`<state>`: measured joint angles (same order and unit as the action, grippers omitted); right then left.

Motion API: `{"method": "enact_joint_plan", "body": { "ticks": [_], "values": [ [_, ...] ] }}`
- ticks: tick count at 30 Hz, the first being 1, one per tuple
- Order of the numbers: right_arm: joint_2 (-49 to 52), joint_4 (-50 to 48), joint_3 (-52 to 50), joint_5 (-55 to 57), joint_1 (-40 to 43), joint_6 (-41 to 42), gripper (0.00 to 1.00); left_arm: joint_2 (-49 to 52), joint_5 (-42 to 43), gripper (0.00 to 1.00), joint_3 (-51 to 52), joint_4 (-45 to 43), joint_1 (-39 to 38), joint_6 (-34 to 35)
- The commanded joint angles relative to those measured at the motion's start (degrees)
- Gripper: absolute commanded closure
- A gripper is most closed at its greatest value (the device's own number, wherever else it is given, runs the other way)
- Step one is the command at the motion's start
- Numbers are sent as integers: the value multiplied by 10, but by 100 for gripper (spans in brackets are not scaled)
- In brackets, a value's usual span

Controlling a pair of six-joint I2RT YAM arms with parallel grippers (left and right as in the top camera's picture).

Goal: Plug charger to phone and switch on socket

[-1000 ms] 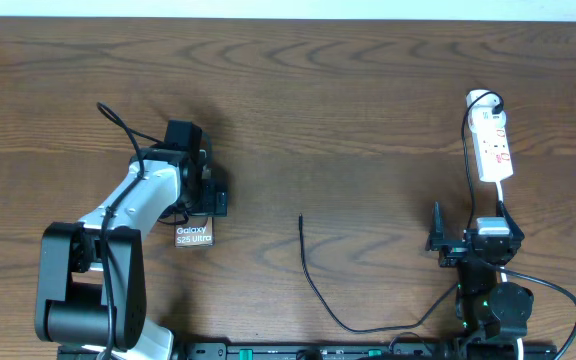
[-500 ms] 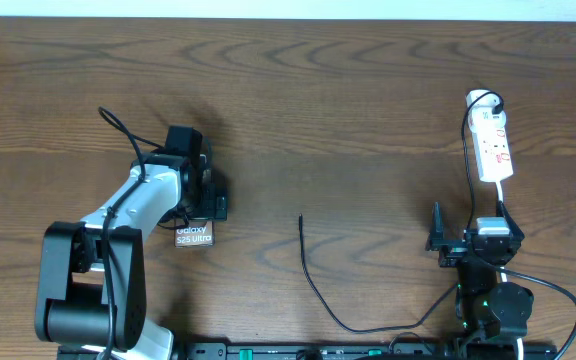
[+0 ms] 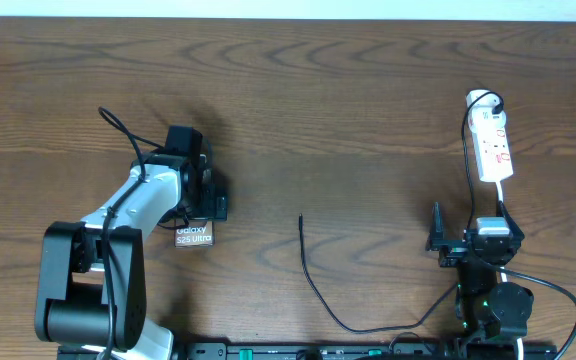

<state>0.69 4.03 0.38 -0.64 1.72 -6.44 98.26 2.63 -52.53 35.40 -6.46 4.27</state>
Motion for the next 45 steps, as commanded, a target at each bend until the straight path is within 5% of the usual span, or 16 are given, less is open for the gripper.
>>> {"method": "enact_joint_plan", "body": {
  "ticks": [1, 35, 45],
  "values": [
    [-3, 2, -1, -3, -3, 4, 1, 7, -8, 2, 7, -2, 0, 2],
    [-3, 2, -1, -3, -3, 4, 1, 7, -8, 0, 10, -1, 0, 2],
    [-3, 3, -1, -3, -3, 4, 1, 7, -8, 10, 10, -1, 0, 2]
  ]
}}
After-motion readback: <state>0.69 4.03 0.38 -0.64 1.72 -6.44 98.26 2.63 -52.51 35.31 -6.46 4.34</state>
